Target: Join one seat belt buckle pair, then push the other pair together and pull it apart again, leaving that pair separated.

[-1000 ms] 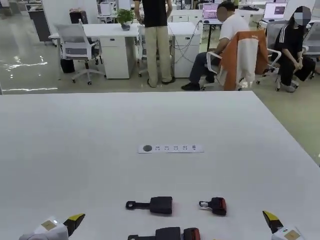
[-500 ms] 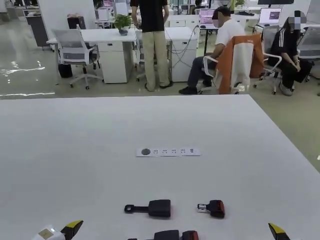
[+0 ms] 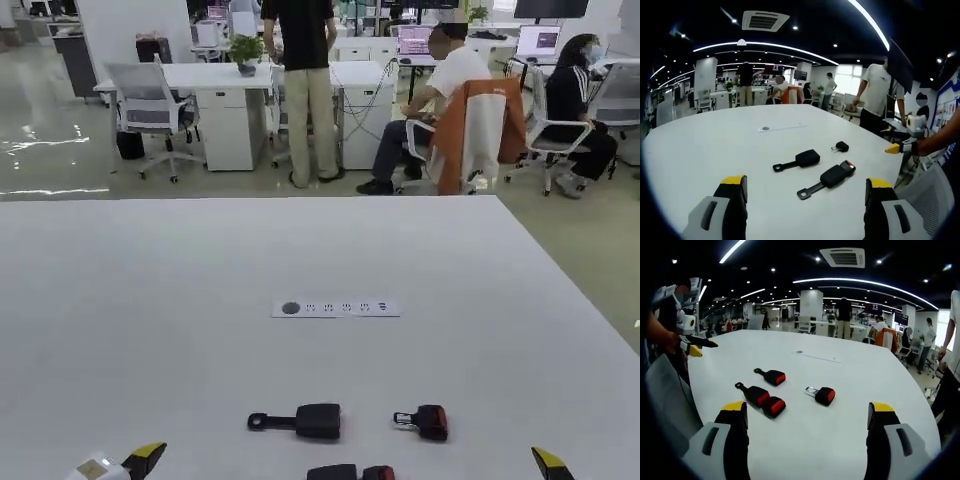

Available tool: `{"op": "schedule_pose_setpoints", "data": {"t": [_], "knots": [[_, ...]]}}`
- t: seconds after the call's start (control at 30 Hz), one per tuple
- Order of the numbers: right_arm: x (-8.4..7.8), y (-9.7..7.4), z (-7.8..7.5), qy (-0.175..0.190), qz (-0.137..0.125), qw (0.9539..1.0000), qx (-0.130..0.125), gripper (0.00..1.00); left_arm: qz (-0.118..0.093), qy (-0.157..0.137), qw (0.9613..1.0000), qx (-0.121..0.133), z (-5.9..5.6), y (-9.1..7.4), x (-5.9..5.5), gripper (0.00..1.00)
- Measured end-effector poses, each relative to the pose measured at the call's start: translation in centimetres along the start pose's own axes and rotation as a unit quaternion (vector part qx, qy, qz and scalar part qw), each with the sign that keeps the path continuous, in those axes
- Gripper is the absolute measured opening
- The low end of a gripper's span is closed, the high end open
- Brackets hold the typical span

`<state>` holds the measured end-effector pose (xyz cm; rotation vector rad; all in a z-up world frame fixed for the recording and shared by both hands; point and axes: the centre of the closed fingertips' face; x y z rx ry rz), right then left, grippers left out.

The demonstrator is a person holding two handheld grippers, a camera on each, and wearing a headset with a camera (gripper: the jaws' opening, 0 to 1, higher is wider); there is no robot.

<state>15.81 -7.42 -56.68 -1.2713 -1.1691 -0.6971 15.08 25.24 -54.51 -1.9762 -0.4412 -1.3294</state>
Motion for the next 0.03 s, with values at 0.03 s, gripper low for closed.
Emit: {"op": "schedule_pose_setpoints", "data": {"t": [0.03], "knots": [[0.09,-0.04,0.07,0.0,-0.001,1.0,0.0,0.99,0.0,0.0,1.0,0.0,0.01,-0.02,0.02,1.0]]}}
Point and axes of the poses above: the centre of the closed fingertips' face, and the gripper's own axes: y roughly forward along the fingers, z roughly to its left, x roughly out of its top, and after that the axes turned 11 degrees about -x, right-handed
